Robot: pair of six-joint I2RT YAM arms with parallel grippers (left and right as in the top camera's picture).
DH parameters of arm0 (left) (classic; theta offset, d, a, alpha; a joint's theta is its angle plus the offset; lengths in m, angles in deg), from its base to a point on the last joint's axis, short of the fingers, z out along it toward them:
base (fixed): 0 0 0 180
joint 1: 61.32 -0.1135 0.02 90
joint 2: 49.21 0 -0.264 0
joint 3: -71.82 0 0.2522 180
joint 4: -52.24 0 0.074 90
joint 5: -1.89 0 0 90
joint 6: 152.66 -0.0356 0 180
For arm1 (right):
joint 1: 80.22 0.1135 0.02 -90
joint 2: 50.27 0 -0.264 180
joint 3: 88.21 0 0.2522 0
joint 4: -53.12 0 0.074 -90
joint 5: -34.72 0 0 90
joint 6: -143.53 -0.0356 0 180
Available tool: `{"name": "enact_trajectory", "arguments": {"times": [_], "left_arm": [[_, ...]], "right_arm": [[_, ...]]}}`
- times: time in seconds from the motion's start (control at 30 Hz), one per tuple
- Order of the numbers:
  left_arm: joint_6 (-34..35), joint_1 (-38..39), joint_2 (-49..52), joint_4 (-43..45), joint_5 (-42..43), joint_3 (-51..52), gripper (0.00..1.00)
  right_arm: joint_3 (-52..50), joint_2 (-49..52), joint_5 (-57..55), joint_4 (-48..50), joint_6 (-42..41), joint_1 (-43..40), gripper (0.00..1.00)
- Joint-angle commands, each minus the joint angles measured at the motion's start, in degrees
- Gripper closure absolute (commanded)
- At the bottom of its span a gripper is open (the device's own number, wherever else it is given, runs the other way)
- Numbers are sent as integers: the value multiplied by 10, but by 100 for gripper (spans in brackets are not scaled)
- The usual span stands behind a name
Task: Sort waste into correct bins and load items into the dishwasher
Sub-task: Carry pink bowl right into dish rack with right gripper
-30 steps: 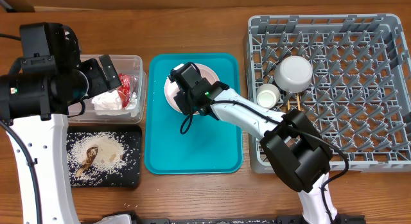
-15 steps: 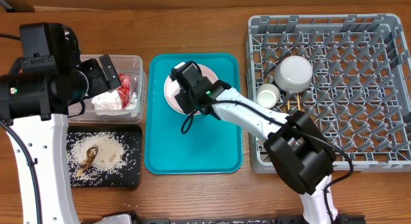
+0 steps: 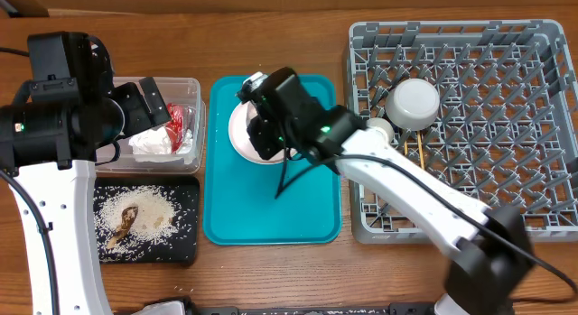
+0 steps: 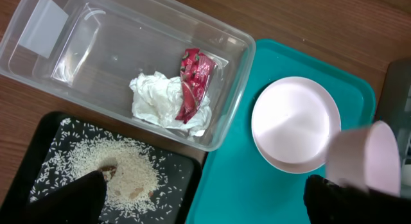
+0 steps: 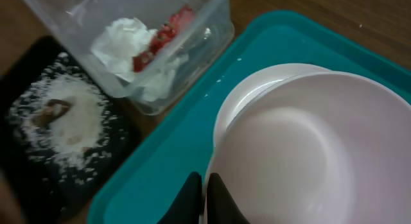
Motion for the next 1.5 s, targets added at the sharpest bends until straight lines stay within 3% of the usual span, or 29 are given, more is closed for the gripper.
{"name": "enact_trajectory", "arguments": {"times": [0.0, 0.33, 0.57, 0.67, 0.97, 1.47], "left_arm": [[-2, -2, 3, 0, -4, -6, 0], [-2, -2, 3, 0, -4, -6, 0], [-2, -2, 3, 1, -4, -6, 0], [-2, -2, 3, 0, -4, -6, 0], [-2, -2, 3, 0, -4, -6, 0], [-2, -2, 5, 1, -4, -6, 0]], "right_arm": [[6, -58, 64, -37, -37, -15, 96], [6, -151, 79, -207, -52, -73, 96], [6, -184, 169, -286, -46, -165, 96], [6, -187, 223, -318, -3, -221, 96], [-6, -187, 407, -385, 110, -362, 96], [-155, -186, 509, -371, 164, -575, 96]]}}
